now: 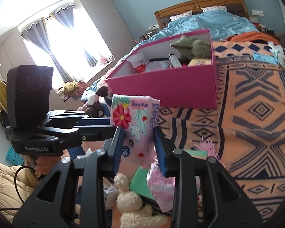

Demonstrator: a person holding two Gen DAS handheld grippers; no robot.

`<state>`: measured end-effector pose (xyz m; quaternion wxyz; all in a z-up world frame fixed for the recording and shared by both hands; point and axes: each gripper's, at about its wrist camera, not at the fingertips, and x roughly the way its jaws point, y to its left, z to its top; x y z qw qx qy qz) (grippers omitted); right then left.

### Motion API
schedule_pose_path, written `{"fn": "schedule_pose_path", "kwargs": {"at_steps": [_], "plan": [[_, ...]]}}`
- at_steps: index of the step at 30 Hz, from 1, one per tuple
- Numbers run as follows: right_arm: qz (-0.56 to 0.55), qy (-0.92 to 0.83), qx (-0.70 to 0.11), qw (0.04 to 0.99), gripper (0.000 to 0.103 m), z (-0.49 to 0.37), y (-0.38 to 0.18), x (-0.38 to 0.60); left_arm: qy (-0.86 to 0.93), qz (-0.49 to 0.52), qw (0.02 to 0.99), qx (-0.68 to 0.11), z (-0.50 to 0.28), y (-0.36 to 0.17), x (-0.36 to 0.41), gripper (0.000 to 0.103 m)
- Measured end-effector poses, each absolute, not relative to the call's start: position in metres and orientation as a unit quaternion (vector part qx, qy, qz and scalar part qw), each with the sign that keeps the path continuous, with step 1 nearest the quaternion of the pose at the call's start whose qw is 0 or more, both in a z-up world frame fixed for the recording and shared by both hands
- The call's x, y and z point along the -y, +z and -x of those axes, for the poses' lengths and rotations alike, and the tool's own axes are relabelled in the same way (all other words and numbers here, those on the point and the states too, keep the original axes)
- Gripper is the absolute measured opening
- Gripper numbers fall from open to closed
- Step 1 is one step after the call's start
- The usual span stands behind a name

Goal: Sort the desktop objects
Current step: 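Lift the pink floral tissue pack with both grippers toward the pink box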

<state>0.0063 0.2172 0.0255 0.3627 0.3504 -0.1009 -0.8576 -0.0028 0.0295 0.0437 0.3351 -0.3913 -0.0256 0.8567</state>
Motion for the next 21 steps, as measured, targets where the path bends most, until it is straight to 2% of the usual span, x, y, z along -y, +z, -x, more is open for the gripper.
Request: {"fn": "schedule_pose_path", "kwargs": {"at_steps": [21], "plan": [[-0.319,-0.868,0.074,0.374,0.035,0.021,0.053,-0.199,0.876,0.367,0.314,0.018,0.026,0.069,-0.017,0.018]]}}
